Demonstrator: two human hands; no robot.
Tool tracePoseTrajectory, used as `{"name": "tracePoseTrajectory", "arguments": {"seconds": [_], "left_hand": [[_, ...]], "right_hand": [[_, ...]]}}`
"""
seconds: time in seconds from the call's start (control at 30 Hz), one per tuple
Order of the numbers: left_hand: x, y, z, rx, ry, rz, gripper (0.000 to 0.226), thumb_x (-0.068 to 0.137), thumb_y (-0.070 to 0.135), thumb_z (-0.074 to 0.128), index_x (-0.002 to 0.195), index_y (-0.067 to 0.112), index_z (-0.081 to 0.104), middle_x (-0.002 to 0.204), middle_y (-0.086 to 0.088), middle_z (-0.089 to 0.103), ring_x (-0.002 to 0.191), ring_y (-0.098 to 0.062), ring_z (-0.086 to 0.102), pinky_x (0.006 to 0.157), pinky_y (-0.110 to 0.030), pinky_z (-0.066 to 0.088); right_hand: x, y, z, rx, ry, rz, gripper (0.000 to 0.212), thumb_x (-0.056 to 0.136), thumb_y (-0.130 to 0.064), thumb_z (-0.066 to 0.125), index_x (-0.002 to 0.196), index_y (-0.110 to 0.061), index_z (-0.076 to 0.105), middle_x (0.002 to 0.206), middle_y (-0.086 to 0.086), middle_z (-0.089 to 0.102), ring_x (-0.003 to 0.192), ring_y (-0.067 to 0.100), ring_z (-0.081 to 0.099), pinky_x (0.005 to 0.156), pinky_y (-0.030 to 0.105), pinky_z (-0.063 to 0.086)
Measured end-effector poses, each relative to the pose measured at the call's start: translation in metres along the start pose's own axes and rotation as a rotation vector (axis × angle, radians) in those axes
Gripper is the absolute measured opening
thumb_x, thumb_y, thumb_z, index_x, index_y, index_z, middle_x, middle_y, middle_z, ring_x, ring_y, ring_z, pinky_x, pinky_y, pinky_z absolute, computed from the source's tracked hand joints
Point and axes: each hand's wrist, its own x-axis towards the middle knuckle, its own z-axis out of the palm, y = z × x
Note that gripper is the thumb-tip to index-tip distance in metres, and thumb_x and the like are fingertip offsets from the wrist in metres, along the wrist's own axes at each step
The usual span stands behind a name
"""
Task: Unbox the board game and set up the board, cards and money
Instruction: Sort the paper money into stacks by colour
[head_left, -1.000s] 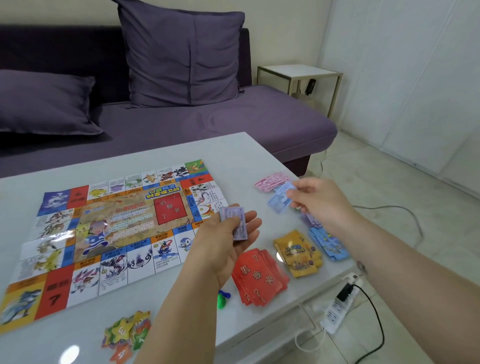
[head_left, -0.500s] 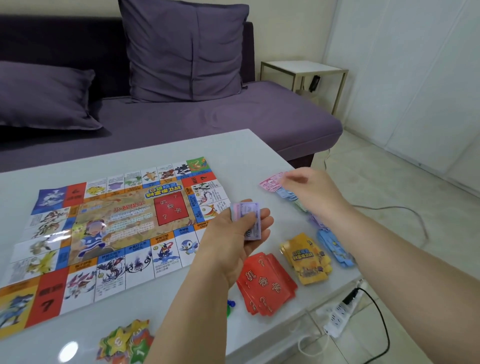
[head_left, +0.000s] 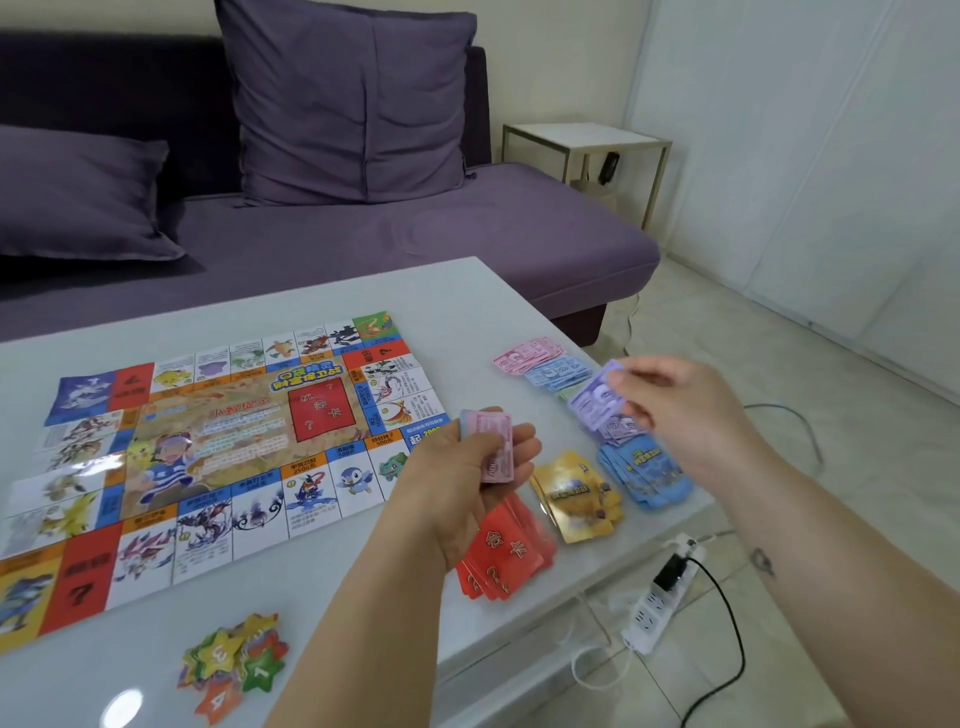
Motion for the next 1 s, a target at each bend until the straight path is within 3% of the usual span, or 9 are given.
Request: {"name": "tracePoseTrajectory", "arguments": {"seconds": [0.13, 0.23, 0.37, 0.43, 0.5, 0.6, 0.7, 0.83, 1.0], "left_hand": [[0.003, -0.003, 0.001, -0.002, 0.015, 0.02, 0.019, 0.096, -0.001, 0.044, 0.105, 0.007, 0.058, 0.081, -0.01, 0.072, 0.067, -0.014, 0.071, 0.058, -0.022, 0.057], [0.006, -0.005, 0.003, -0.002, 0.027, 0.027, 0.018, 0.095, -0.002, 0.047, 0.105, 0.008, 0.058, 0.079, -0.009, 0.072, 0.067, -0.014, 0.071, 0.057, -0.022, 0.057], [0.01, -0.009, 0.005, 0.007, 0.058, 0.022, 0.018, 0.093, -0.002, 0.05, 0.104, 0.008, 0.059, 0.078, -0.008, 0.073, 0.067, -0.014, 0.071, 0.055, -0.022, 0.057], [0.011, -0.011, 0.006, 0.021, 0.062, 0.022, 0.019, 0.092, -0.002, 0.051, 0.104, 0.01, 0.059, 0.083, -0.009, 0.072, 0.066, -0.013, 0.071, 0.053, -0.021, 0.055], [0.012, -0.013, 0.008, 0.052, 0.058, 0.021, 0.019, 0.092, -0.002, 0.052, 0.104, 0.012, 0.059, 0.087, -0.009, 0.07, 0.065, -0.011, 0.071, 0.052, -0.019, 0.054], [0.014, -0.016, 0.011, 0.084, 0.037, 0.019, 0.02, 0.091, -0.001, 0.054, 0.103, 0.014, 0.059, 0.08, -0.005, 0.069, 0.062, -0.009, 0.069, 0.05, -0.018, 0.052], [0.013, -0.019, 0.013, 0.111, 0.013, 0.024, 0.022, 0.09, 0.0, 0.056, 0.107, 0.014, 0.059, 0.074, -0.003, 0.07, 0.062, -0.009, 0.068, 0.05, -0.017, 0.051], [0.01, -0.015, 0.013, 0.09, -0.037, -0.036, 0.015, 0.094, 0.005, 0.05, 0.104, 0.007, 0.062, 0.083, -0.011, 0.069, 0.072, -0.015, 0.065, 0.054, -0.019, 0.053], [0.015, -0.014, 0.004, 0.136, 0.075, 0.002, 0.016, 0.095, 0.001, 0.048, 0.093, 0.005, 0.063, 0.079, -0.01, 0.071, 0.068, -0.014, 0.066, 0.056, -0.021, 0.055]], "right_hand": [[0.021, 0.025, -0.019, -0.2, 0.201, -0.019, 0.017, 0.087, -0.015, 0.066, 0.104, -0.015, 0.066, 0.087, 0.002, 0.066, 0.07, 0.008, 0.058, 0.059, 0.016, 0.04], [0.029, 0.038, -0.015, -0.247, 0.208, -0.006, 0.021, 0.086, -0.016, 0.066, 0.106, -0.014, 0.066, 0.093, 0.007, 0.067, 0.076, 0.017, 0.059, 0.064, 0.023, 0.041], [0.035, 0.051, -0.008, -0.473, 0.193, 0.054, 0.035, 0.084, -0.027, 0.067, 0.117, -0.019, 0.062, 0.113, 0.005, 0.063, 0.103, 0.024, 0.059, 0.09, 0.036, 0.046], [0.033, 0.047, -0.008, -0.552, 0.223, 0.011, 0.038, 0.083, -0.032, 0.067, 0.119, -0.021, 0.062, 0.117, 0.004, 0.06, 0.11, 0.024, 0.056, 0.094, 0.039, 0.045], [0.025, 0.032, -0.006, -0.454, 0.162, -0.05, 0.03, 0.085, -0.03, 0.065, 0.112, -0.019, 0.065, 0.109, -0.001, 0.063, 0.104, 0.017, 0.059, 0.086, 0.031, 0.045], [0.003, 0.002, 0.004, -0.231, -0.127, 0.009, 0.024, 0.086, -0.039, 0.063, 0.093, -0.017, 0.07, 0.086, -0.007, 0.068, 0.081, 0.006, 0.061, 0.067, 0.02, 0.042], [-0.013, -0.009, 0.014, -0.306, -0.369, 0.06, 0.029, 0.082, -0.049, 0.064, 0.081, -0.021, 0.069, 0.064, -0.017, 0.063, 0.062, -0.002, 0.054, 0.063, 0.019, 0.04], [-0.013, -0.005, 0.021, -0.247, -0.386, 0.019, 0.013, 0.085, -0.03, 0.068, 0.078, -0.019, 0.067, 0.047, -0.022, 0.055, 0.049, -0.006, 0.049, 0.05, 0.006, 0.036], [-0.009, -0.005, 0.016, -0.086, -0.449, 0.103, 0.009, 0.086, -0.019, 0.067, 0.078, -0.019, 0.068, 0.048, -0.015, 0.053, 0.056, 0.008, 0.04, 0.057, 0.021, 0.034]]}}
